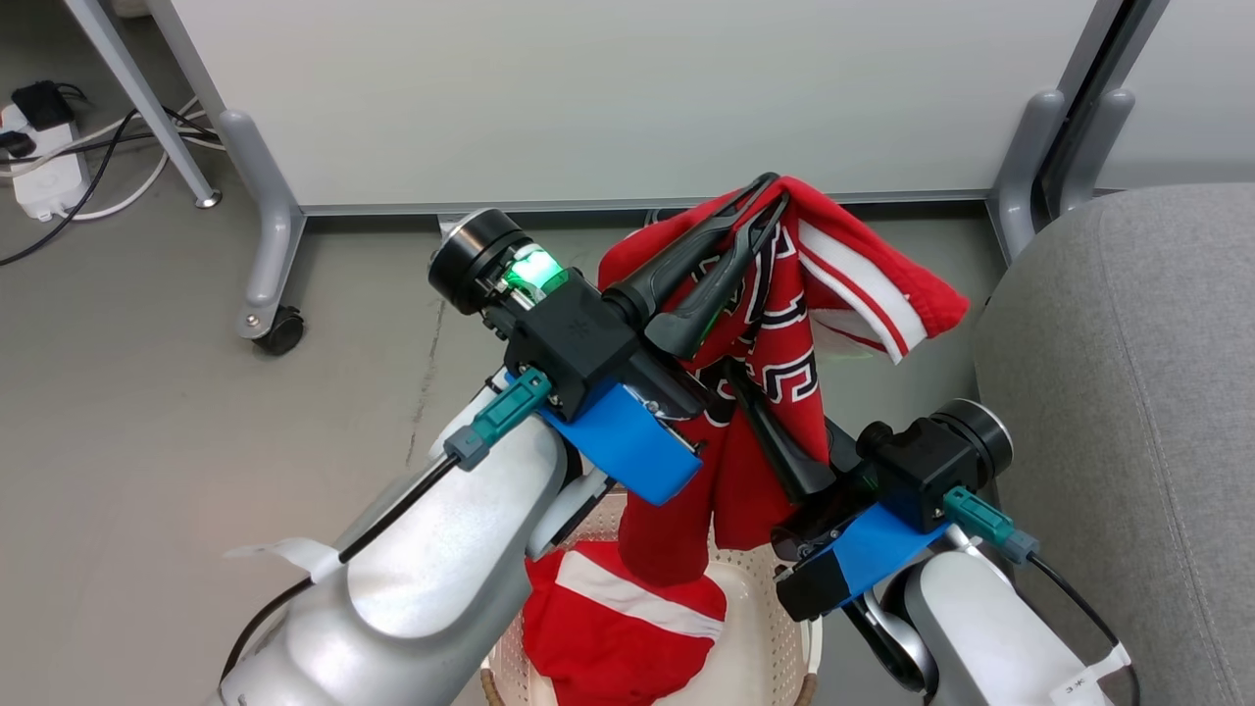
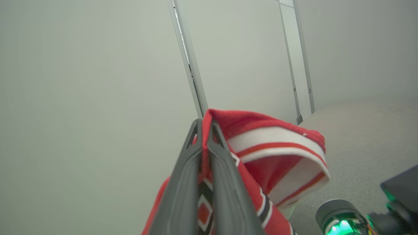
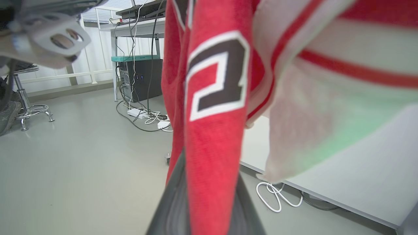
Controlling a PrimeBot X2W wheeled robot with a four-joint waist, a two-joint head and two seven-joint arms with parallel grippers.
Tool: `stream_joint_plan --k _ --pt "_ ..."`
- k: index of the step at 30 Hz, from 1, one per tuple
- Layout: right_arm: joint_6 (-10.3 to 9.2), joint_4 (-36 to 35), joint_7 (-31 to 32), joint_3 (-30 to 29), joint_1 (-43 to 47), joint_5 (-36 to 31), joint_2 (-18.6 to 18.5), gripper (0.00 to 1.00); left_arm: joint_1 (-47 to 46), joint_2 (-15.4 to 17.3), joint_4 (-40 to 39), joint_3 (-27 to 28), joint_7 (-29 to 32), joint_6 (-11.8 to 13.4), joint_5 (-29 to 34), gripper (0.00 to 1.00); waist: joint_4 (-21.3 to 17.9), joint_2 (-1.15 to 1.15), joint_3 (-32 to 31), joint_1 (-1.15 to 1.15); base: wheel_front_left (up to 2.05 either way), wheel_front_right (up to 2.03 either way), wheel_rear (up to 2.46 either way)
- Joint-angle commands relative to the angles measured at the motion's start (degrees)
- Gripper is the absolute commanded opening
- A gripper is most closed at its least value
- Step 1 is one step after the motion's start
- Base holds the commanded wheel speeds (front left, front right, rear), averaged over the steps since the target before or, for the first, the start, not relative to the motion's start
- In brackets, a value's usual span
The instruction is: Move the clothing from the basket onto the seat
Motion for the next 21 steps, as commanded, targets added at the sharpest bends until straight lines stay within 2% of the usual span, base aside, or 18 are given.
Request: stream_joint_plan --k 1,2,3,21 --pt "0.03 -0.33 -0.04 0.10 0.49 0.37 -0.11 0.00 0.44 0.03 0.26 0.61 -0.15 -0.08 -0.18 0.00 0.06 0.00 0.10 0.00 0.00 0.00 0.00" --pt "0.03 -0.39 -0.04 0.11 0.48 0.37 -0.15 0.00 0.50 -0.11 0.32 0.75 -0.15 -0.08 -0.30 0.28 0.09 0.00 0.17 0.00 0.00 0.00 0.00" --pt "0.03 -0.43 -0.04 0.12 0.44 0.40 -0.19 0.00 0.48 -0.24 0.35 0.91 -0.15 -0.08 -0.25 1.00 0.12 0.00 0.26 0.00 0.00 0.00 0.00" --pt "0.03 -0.90 -0.04 -0.76 -0.12 0.43 0.17 0.00 0.99 -0.62 1.03 1.60 -0.15 -0.09 1.17 1.00 -1.05 0.00 2.54 0.00 0.00 0.00 0.00"
